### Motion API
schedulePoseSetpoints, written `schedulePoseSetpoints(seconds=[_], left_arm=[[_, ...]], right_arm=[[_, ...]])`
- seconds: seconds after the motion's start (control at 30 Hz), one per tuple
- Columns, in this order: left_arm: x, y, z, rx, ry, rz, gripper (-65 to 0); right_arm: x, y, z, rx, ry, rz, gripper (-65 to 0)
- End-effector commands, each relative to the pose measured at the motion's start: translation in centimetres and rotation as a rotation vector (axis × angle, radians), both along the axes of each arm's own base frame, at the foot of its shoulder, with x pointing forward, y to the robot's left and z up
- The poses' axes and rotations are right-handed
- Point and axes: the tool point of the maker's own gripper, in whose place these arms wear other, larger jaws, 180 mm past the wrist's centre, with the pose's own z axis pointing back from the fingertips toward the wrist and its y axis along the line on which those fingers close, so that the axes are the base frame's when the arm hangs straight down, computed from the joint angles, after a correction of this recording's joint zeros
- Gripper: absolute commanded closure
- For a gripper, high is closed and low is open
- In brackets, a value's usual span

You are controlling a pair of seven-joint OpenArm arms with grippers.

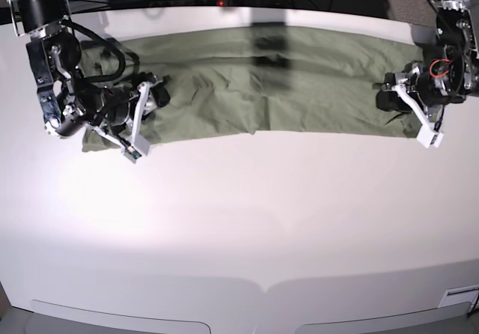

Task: Fold the T-shirt properly
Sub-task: 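Grasp the strip's end with the left gripper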

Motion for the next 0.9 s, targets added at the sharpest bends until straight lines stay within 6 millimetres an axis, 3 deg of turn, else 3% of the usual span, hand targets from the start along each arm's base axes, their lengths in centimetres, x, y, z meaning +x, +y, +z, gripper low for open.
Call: schedulePoseSetpoints(seconds=[0.0, 0.3, 0.53, 0.67, 0.87], left_arm=[[-1.4, 0.8, -1.3, 0.068, 0.077, 0.003, -21.5], [2.6, 3.2, 0.0, 0.197, -0.017, 0.081, -21.5], [8.1, 3.7, 3.7, 0.224, -0.154, 0.095, -21.5], [10.4, 3.7, 5.6, 0.222, -0.206, 0.100, -21.5], [10.5, 2.8, 6.0, 0.166, -0.187, 0.090, -21.5]], right_arm=[[-0.2, -1.4, -1.1, -0.073, 0.020, -0.018, -30.6], [3.4, -2.6, -4.5, -0.137, 0.057, -0.162, -30.6], [7.2, -5.1, -3.2, -0.240, -0.014, -0.264, -30.6], [6.9, -5.8, -3.2, -0.277, 0.005, -0.290, -30.6], [6.4, -5.8, -3.5, -0.280, 0.021, -0.288, -30.6]])
